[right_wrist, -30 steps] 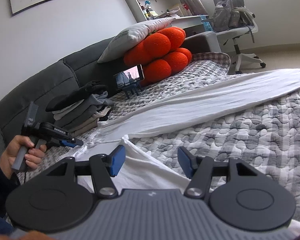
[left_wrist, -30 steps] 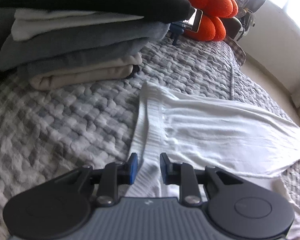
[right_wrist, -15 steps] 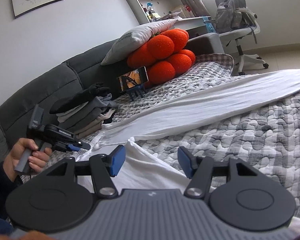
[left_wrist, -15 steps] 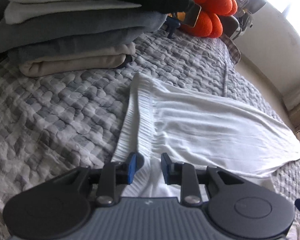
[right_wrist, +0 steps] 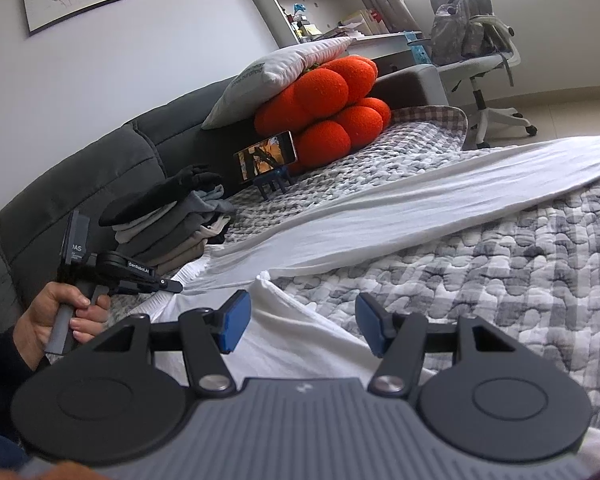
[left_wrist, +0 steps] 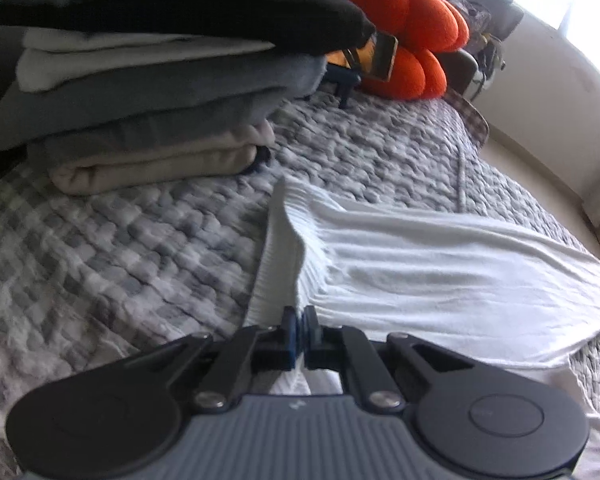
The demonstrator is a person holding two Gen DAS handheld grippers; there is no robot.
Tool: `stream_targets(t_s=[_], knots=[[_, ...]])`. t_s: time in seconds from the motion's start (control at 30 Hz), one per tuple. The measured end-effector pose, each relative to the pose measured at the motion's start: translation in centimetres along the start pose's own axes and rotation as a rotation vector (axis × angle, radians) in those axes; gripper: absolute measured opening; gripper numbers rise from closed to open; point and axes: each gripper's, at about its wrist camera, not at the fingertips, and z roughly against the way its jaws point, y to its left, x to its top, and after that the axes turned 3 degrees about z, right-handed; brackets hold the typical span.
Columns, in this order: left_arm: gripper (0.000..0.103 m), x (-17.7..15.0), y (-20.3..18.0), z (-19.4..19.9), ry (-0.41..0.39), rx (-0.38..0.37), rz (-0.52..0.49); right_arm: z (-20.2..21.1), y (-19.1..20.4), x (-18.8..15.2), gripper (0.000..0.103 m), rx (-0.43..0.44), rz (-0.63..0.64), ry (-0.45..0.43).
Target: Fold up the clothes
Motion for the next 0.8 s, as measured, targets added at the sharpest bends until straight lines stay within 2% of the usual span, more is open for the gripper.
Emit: stream_targets(t_s=[0.17,0.3,0.6,0.8], knots=[[0.003,-0.2,-0.2,0.7,-0.068,0.078,-0.034,-0.2,0.3,0.1,0.062,0.007,0.0,-0.007],[0.003,-0.4,0.3,0.4,-0.061,0.081,-0.036,-0.5,0.6,0.0,0.062,0.013,0.001,-0.002],[0.003,-0.8,0.5,-0.4,-0.07,0.145,-0.05,-0.8,0.9,-0.1,0.062,0.014,0.002,0.0],[0.004,-1.8,-1.1,-0.7,-0.103,0.213,-0.144,-0.9,0.9,-0.4,0.062,0.009,-0.004,0.006]])
